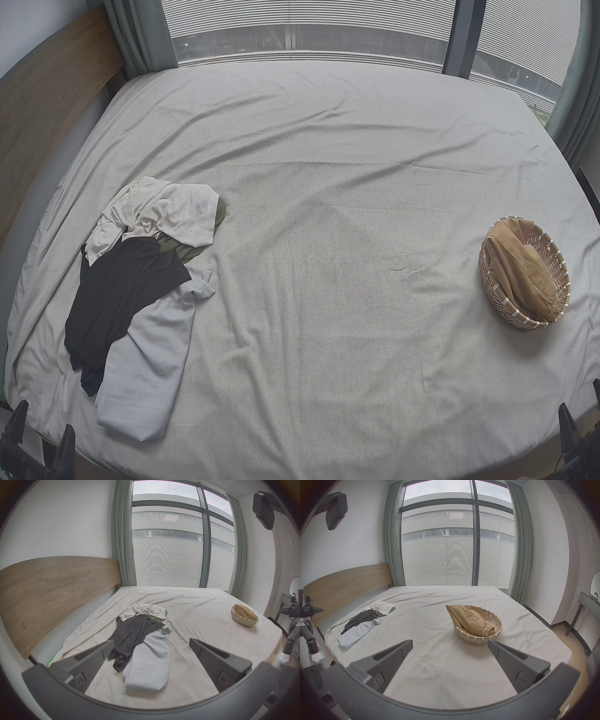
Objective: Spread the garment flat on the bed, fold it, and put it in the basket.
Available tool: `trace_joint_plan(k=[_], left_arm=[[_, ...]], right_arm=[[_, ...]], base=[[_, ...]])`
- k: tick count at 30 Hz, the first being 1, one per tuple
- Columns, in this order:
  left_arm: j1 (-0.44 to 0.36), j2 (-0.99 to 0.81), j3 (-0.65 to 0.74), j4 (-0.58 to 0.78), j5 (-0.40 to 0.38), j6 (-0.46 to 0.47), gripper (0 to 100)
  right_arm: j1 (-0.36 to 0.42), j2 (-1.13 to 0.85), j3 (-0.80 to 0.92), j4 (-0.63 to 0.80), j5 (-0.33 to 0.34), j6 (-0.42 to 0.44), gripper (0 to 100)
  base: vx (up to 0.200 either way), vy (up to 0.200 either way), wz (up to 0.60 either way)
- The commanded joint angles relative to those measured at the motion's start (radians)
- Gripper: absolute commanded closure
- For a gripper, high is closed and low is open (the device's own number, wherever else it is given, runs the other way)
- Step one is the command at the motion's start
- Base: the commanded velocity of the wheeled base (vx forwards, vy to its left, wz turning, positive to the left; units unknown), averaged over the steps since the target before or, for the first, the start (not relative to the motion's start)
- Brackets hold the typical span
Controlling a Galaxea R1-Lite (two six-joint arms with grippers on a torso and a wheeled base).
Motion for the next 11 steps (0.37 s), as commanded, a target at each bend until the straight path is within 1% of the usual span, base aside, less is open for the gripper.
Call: trace_joint_plan(k=[1, 11], left_arm=[[0.000, -0.016, 0.018, -0.001, 0.000, 0.000, 0], [0.000, -0.016, 0.018, -0.001, 0.000, 0.000, 0]], right_arm=[[0.000, -0.009, 0.018, 0.002, 0.001, -0.001, 0], [0.000, -0.009, 0.016, 0.005, 0.001, 0.001, 0]], base=[[0.000, 0.000, 0.00], [0.000, 0.000, 0.00]])
